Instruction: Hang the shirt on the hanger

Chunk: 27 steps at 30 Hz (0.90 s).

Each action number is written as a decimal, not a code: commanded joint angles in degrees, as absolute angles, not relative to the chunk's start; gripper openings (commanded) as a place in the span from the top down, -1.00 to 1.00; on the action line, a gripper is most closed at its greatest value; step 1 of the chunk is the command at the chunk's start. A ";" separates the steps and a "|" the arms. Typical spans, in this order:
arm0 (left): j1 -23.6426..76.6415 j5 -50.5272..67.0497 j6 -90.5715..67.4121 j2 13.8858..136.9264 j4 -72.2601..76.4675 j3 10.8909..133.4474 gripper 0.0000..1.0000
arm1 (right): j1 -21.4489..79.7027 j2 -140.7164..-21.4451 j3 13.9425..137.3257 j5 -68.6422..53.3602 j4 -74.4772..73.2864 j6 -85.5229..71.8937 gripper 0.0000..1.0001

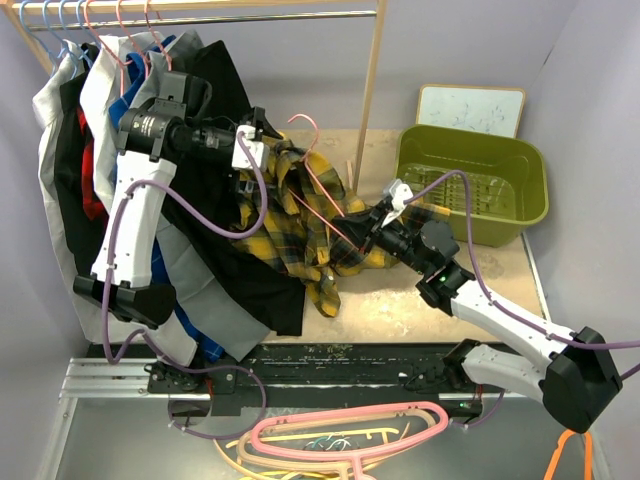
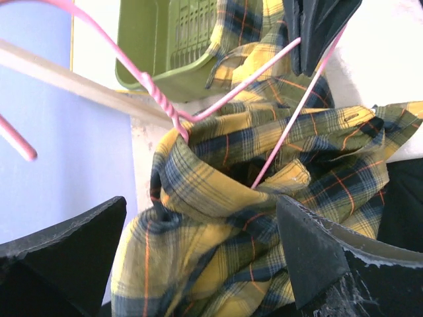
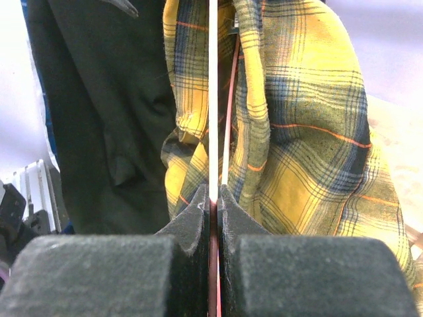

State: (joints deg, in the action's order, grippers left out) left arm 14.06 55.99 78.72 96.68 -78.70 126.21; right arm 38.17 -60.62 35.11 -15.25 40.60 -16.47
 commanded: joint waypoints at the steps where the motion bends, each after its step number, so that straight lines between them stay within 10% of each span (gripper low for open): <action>1: 14.50 62.67 83.46 97.64 -82.13 128.04 -0.90 | 38.11 -59.44 36.19 -20.37 44.49 -12.16 1.00; 11: 14.50 59.97 86.46 101.55 -84.69 127.69 -0.26 | 38.11 -58.53 36.40 -22.00 43.86 -10.64 1.00; 14: 14.49 58.74 87.84 101.86 -83.99 126.16 0.24 | 38.06 -58.30 36.88 -22.22 44.07 -10.94 1.00; 16: 14.53 57.70 88.28 101.86 -83.04 125.05 0.93 | 38.07 -57.78 37.09 -22.15 44.46 -11.42 1.00; 21: 15.46 57.06 85.72 101.62 -81.92 126.19 1.00 | 38.06 -56.57 39.31 -21.40 43.16 -12.49 0.95; 25: 19.79 52.28 72.43 97.92 -72.46 126.57 1.00 | 38.13 -50.55 40.35 -11.13 38.59 -14.13 -0.97; 27: 20.99 50.48 63.69 97.39 -68.11 129.50 1.00 | 37.99 -44.63 38.18 -4.29 38.48 -14.77 -1.00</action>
State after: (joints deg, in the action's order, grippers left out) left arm 18.09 52.69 79.33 101.93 -78.76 125.25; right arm 37.93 -54.72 36.32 -16.45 35.86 -13.50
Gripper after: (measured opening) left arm 0.053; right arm 0.956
